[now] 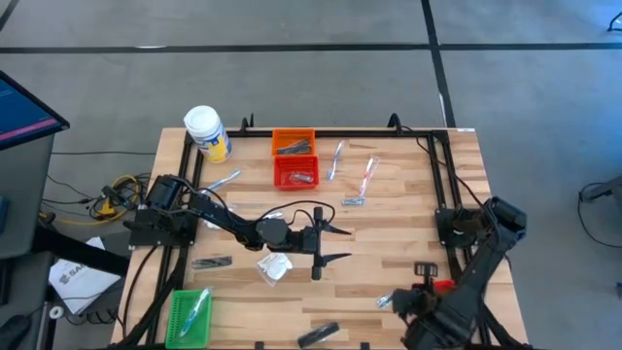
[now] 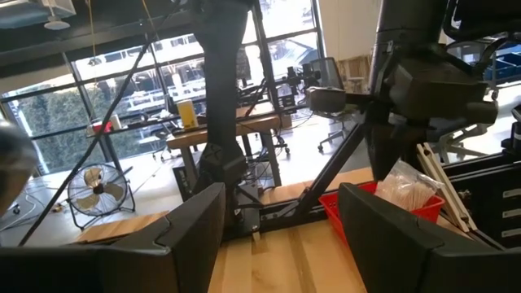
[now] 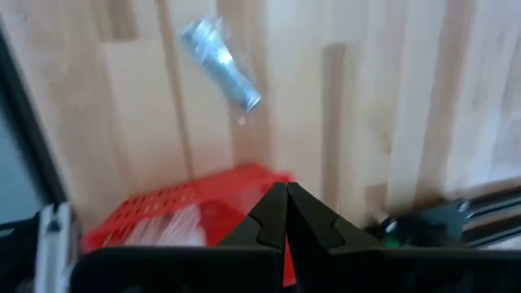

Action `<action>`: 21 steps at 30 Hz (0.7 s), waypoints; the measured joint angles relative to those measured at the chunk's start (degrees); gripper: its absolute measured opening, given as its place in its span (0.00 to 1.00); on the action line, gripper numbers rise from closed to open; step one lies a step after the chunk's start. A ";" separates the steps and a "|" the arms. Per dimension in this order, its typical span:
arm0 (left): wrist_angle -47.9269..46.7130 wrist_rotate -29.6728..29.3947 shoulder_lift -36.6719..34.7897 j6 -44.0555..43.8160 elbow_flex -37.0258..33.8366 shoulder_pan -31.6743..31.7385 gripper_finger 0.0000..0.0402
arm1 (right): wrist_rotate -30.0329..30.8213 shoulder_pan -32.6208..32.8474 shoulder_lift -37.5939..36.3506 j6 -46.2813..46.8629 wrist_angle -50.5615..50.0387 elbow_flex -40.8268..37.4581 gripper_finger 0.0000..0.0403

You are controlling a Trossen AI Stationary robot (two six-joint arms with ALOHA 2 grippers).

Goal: Pick & Place Travel size toiletries
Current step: Put the cotton pack into the bottom red basket

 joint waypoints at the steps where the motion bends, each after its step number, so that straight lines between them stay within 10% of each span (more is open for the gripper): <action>1: 0.01 0.00 0.00 0.00 0.00 0.00 0.58 | -0.58 1.01 0.00 1.83 0.02 0.00 0.00; 12: 0.01 0.00 0.00 -0.01 0.00 0.00 0.58 | -3.34 6.56 -0.49 8.09 0.16 -0.36 0.00; 21: 0.01 0.02 0.00 0.00 0.00 0.00 0.58 | -5.58 5.30 -10.88 11.41 14.09 -18.60 0.00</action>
